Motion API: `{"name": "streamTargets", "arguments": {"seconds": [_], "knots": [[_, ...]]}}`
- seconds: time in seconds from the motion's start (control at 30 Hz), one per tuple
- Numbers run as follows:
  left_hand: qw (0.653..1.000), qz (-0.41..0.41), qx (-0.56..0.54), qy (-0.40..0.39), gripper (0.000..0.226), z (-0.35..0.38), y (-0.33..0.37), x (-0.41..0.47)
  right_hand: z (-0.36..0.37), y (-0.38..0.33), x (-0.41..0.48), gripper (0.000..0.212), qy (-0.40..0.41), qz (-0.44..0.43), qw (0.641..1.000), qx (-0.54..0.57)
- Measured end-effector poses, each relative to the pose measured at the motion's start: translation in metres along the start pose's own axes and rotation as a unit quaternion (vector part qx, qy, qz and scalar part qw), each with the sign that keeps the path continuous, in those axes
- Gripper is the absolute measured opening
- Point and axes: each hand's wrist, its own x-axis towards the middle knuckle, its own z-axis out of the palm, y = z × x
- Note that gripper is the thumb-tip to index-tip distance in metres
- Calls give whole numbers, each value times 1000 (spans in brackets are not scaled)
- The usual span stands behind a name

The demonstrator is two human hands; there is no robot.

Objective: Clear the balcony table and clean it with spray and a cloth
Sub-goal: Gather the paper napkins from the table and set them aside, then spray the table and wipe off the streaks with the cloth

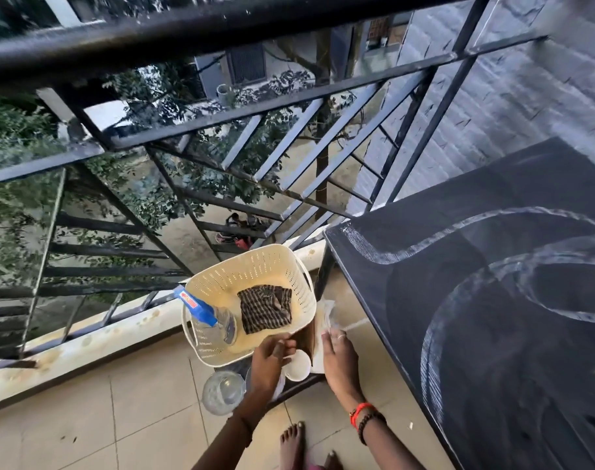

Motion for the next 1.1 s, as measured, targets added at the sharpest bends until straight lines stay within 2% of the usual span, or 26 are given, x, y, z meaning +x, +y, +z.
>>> {"name": "streamTargets", "arguments": {"seconds": [0.07, 0.17, 0.27, 0.33, 0.4, 0.47, 0.57, 0.67, 0.77, 0.97, 1.1], "knots": [[997, 42, 32, 62, 17, -17, -2, -17, -1, -10, -8, 27, 12, -30, 999, -1], [970, 114, 128, 170, 11, -48, -4, -35, 0, -28, -10, 25, 13, -58, 998, -16], [954, 139, 117, 237, 24, -81, -1, -32, 5, -50, 2, 19, 17, -90, 996, -22], [945, 144, 135, 260, 47, -95, 2, -21, 10, -68, 15, 20, 0, -117, 993, -17], [937, 135, 176, 269, 77, -106, 7, -8, 22, -82, 32, 25, -28, -147, 988, -49], [934, 150, 206, 250, 98, -108, 16, 3, 36, -87, 51, 37, -80, -156, 978, -112], [934, 198, 211, 210, 105, -106, 23, 19, 60, -88, 74, 61, -165, -140, 953, -210], [933, 226, 198, 199, 108, -100, 25, 33, 78, -82, 91, 71, -220, -143, 919, -296], [934, 233, 180, 201, 103, -96, 26, 49, 94, -73, 107, 76, -247, -155, 899, -326], [907, 316, 176, 217, 56, -90, 33, 76, 123, -59, 129, 71, -247, -182, 888, -342], [927, 312, 97, 186, 37, -84, 34, 76, 134, -50, 136, 81, -233, -200, 869, -388]]}}
